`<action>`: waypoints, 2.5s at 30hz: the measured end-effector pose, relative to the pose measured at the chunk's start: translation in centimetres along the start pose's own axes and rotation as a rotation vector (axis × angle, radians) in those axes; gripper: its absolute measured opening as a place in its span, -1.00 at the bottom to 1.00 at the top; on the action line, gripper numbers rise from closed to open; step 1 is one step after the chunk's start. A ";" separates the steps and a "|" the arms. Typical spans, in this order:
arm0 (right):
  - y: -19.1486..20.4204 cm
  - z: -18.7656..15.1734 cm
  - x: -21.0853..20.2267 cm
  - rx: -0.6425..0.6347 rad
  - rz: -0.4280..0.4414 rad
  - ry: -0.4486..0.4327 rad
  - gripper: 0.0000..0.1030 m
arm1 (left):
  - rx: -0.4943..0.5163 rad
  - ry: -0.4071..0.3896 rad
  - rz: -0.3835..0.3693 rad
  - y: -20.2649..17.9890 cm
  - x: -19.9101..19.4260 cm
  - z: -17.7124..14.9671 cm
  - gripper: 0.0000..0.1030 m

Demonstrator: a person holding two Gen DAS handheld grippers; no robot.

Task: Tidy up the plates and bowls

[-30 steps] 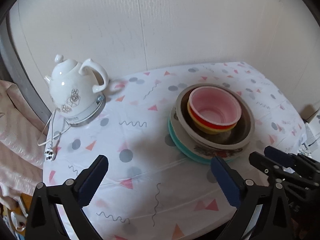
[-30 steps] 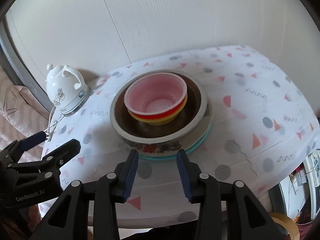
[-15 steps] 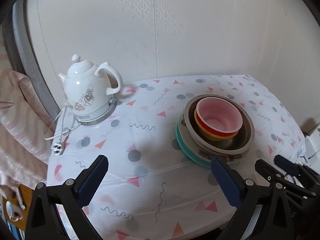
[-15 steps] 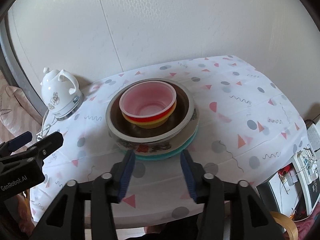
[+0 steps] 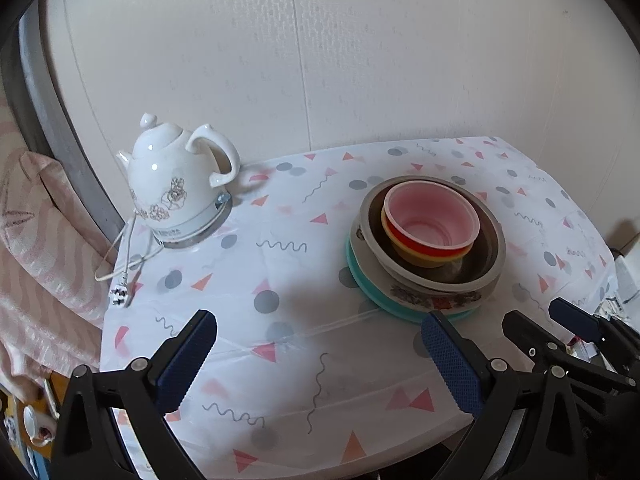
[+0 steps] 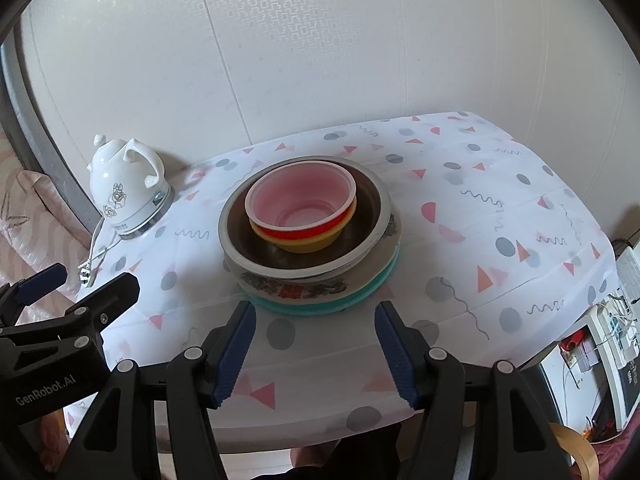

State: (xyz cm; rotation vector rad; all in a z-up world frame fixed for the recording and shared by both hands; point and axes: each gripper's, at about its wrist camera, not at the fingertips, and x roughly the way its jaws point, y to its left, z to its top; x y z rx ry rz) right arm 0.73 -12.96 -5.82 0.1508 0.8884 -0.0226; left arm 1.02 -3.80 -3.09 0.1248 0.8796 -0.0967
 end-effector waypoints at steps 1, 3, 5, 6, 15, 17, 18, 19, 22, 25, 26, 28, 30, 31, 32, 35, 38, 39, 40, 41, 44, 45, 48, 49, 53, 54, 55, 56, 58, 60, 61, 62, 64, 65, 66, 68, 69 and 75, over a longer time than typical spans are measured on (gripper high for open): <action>-0.1 0.0 0.0 0.001 0.001 0.003 0.22 | 0.000 0.005 0.000 0.0 0.1 0.0 1.00; -0.1 -0.1 0.1 0.002 0.002 0.010 0.22 | -0.005 0.011 0.000 0.0 0.2 0.0 1.00; -0.2 -0.1 0.2 0.000 0.005 0.010 0.22 | -0.005 0.014 0.002 0.0 0.3 0.0 1.00; -0.2 -0.1 0.2 -0.002 0.006 0.011 0.22 | -0.005 0.015 0.003 -0.1 0.3 -0.1 1.00; -0.2 0.0 0.4 0.003 0.008 0.015 0.23 | 0.001 0.027 0.001 -0.3 0.6 0.0 1.00; -0.3 0.0 0.4 0.004 0.009 0.016 0.23 | 0.002 0.027 0.003 -0.3 0.6 0.0 1.00; -0.3 0.0 0.4 0.005 0.009 0.017 0.23 | 0.003 0.027 0.002 -0.4 0.6 0.0 1.00; -0.3 0.0 0.5 0.006 0.008 0.018 0.23 | 0.004 0.026 0.002 -0.4 0.6 0.0 1.00; -0.3 0.0 0.5 0.008 0.008 0.019 0.22 | 0.005 0.025 0.004 -0.4 0.6 0.0 1.00; -0.4 0.1 0.5 0.010 0.008 0.019 0.23 | 0.001 0.030 0.002 -0.3 0.7 0.0 1.00; -0.4 0.0 0.5 0.010 0.007 0.020 0.23 | -0.002 0.031 0.000 -0.3 0.7 0.0 1.00; -0.4 0.0 0.5 0.010 0.007 0.020 0.23 | -0.005 0.031 0.000 -0.2 0.7 0.1 1.00; -0.4 0.1 0.6 0.009 0.009 0.021 0.23 | -0.004 0.028 0.001 -0.2 0.7 0.1 1.00; -0.4 0.1 0.6 0.008 0.008 0.022 0.23 | -0.003 0.027 0.000 -0.3 0.7 0.1 1.00; -0.4 0.1 0.6 0.007 0.007 0.022 0.23 | -0.001 0.026 0.000 -0.3 0.7 0.1 1.00; -0.2 0.1 0.7 0.006 0.007 0.025 0.23 | 0.003 0.026 -0.002 -0.3 0.7 0.0 1.00; -0.2 0.0 0.6 0.005 0.005 0.025 0.23 | 0.002 0.031 -0.002 -0.3 0.8 0.1 1.00; -0.1 0.1 0.6 0.004 0.003 0.026 0.23 | 0.001 0.032 0.002 -0.3 0.8 0.1 1.00; -0.1 0.1 0.6 0.004 0.002 0.025 0.23 | 0.001 0.034 0.004 -0.3 0.8 0.1 1.00; 0.0 0.1 0.7 0.004 0.002 0.026 0.23 | 0.001 0.036 0.004 -0.3 0.9 0.1 1.00; -0.1 0.1 0.7 0.006 0.001 0.032 0.23 | 0.002 0.039 0.005 -0.3 1.0 0.1 0.99; 0.0 0.1 0.8 0.006 0.002 0.035 0.23 | 0.002 0.043 0.003 -0.2 1.1 0.0 0.99; 0.1 0.1 1.0 0.005 0.003 0.040 0.23 | 0.006 0.048 0.004 -0.2 1.2 0.0 0.99; 0.1 0.1 1.0 0.005 0.004 0.041 0.23 | 0.008 0.050 0.004 -0.2 1.3 0.0 0.99; 0.1 0.2 1.2 0.006 0.004 0.043 0.23 | 0.008 0.054 0.001 -0.2 1.5 0.1 0.99; 0.1 0.3 1.3 0.006 0.004 0.044 0.23 | 0.009 0.056 0.001 -0.2 1.5 0.1 0.99; 0.1 0.3 1.3 0.007 0.002 0.044 0.23 | 0.010 0.057 0.001 -0.2 1.6 0.2 0.99; 0.0 0.3 1.3 0.008 0.002 0.044 0.23 | 0.011 0.060 0.002 -0.2 1.7 0.2 0.99; -0.1 0.3 1.4 0.013 -0.001 0.046 0.23 | 0.012 0.062 -0.001 -0.3 1.8 0.2 0.99; -0.2 0.3 1.4 0.018 -0.005 0.045 0.23 | 0.013 0.063 -0.004 -0.4 1.9 0.3 0.99; -0.3 0.3 1.4 0.019 -0.005 0.045 0.23 | 0.015 0.064 -0.007 -0.4 1.9 0.3 0.99; -0.3 0.3 1.4 0.019 -0.006 0.047 0.23 | 0.016 0.065 -0.009 -0.5 2.0 0.3 0.99; -0.3 0.3 1.4 0.017 -0.008 0.047 0.23 | 0.018 0.067 -0.012 -0.6 2.1 0.3 0.99; -0.3 0.4 1.4 0.016 -0.006 0.047 0.23 | 0.019 0.068 -0.013 -0.6 2.1 0.3 0.99; -0.3 0.4 1.5 0.017 -0.007 0.049 0.23 | 0.021 0.069 -0.012 -0.7 2.1 0.3 0.99; -0.3 0.4 1.5 0.017 -0.008 0.050 0.23 | 0.021 0.068 -0.014 -0.7 2.2 0.3 0.99; -0.4 0.4 1.5 0.018 -0.007 0.050 0.23 | 0.019 0.069 -0.016 -0.8 2.2 0.3 0.99; -0.4 0.4 1.7 0.023 -0.009 0.061 0.23 | 0.010 0.084 -0.020 -0.7 2.5 0.2 0.98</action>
